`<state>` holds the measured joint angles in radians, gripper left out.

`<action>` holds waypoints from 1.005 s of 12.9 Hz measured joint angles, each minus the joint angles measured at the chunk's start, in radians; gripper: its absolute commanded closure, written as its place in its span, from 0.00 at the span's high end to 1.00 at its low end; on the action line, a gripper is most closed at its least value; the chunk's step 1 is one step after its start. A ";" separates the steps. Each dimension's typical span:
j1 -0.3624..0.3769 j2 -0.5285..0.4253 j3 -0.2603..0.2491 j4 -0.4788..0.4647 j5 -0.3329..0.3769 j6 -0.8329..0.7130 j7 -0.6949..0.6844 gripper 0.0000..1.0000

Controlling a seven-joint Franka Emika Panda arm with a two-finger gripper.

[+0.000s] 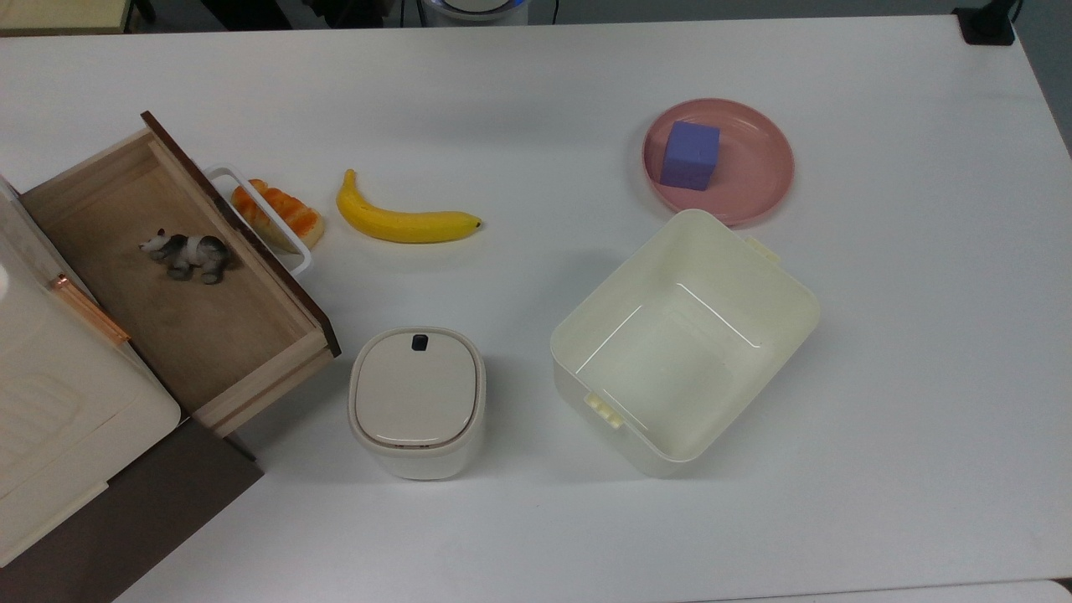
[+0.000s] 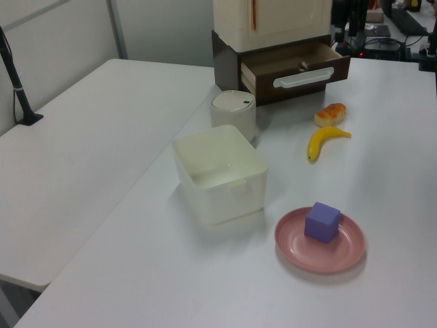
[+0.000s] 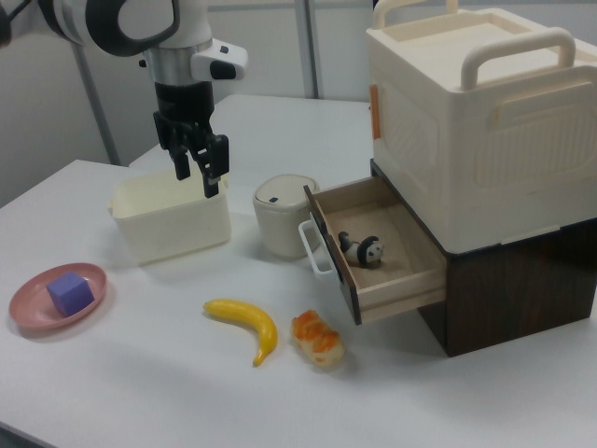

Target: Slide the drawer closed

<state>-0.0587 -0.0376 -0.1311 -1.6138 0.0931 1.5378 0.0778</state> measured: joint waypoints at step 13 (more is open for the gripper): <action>0.013 0.083 0.017 -0.031 -0.015 0.001 0.143 0.00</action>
<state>-0.0452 0.0450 -0.1140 -1.6450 0.0786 1.5392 0.2209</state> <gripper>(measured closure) 0.991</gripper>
